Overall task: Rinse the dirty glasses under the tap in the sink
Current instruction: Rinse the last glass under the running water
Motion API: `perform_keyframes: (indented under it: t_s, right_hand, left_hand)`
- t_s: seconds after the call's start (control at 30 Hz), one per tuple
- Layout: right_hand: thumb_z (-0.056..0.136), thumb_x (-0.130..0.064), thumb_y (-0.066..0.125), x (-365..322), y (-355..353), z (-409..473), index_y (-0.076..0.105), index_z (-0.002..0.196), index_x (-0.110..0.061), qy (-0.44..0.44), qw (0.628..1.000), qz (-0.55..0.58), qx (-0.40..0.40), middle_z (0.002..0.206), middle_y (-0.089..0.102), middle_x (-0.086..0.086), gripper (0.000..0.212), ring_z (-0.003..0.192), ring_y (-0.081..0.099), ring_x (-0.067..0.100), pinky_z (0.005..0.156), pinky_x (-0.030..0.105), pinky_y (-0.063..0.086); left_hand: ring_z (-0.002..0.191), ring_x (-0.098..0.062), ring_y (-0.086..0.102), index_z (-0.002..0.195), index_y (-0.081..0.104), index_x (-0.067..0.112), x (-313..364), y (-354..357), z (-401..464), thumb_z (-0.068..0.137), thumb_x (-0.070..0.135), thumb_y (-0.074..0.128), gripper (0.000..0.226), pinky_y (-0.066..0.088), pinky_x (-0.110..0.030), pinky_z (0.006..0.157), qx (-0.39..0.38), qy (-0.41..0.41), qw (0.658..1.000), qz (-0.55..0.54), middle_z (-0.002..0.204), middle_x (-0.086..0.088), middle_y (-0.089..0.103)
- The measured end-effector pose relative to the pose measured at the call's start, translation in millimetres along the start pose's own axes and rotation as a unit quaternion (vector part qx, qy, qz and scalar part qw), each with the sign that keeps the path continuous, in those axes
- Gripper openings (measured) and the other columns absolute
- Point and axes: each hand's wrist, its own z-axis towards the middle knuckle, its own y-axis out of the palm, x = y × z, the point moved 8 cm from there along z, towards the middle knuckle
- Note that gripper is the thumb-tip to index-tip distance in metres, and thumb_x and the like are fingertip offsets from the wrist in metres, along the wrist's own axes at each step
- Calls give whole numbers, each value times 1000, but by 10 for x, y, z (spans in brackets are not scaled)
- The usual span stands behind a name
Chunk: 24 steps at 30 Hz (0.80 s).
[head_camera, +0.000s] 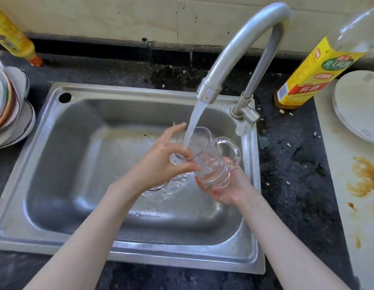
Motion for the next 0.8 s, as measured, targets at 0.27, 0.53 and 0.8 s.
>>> perform_keyframes:
  t_s: [0.27, 0.53, 0.8]
  right_hand:
    - [90, -43, 41, -151, 21, 47, 70, 97, -4, -51, 998, -34, 7, 97, 70, 18, 49, 87, 64, 30, 83, 36, 45]
    - [100, -15, 38, -788, -12, -159, 46, 113, -15, -275, 953, -62, 106, 104, 60, 6, 16, 99, 57, 22, 75, 28, 44]
    - [95, -9, 45, -812, 95, -410, 53, 91, -9, -252, 961, -21, 111, 91, 55, 6, 9, 77, 58, 18, 60, 26, 46]
  left_hand:
    - [105, -1, 56, 58, 57, 20, 23, -20, -117, 64, 36, 72, 23, 50, -20, 83, 117, -31, 984, -131, 117, 14, 51]
    - [98, -11, 59, 52, 50, 29, -1, 30, -185, 65, 26, 82, 35, 41, -9, 76, 155, -35, 987, -4, 110, 11, 55]
    - [93, -11, 56, 61, 67, 8, 129, 7, -151, 63, 28, 83, 26, 31, 1, 71, 137, -56, 988, 38, 109, 8, 53]
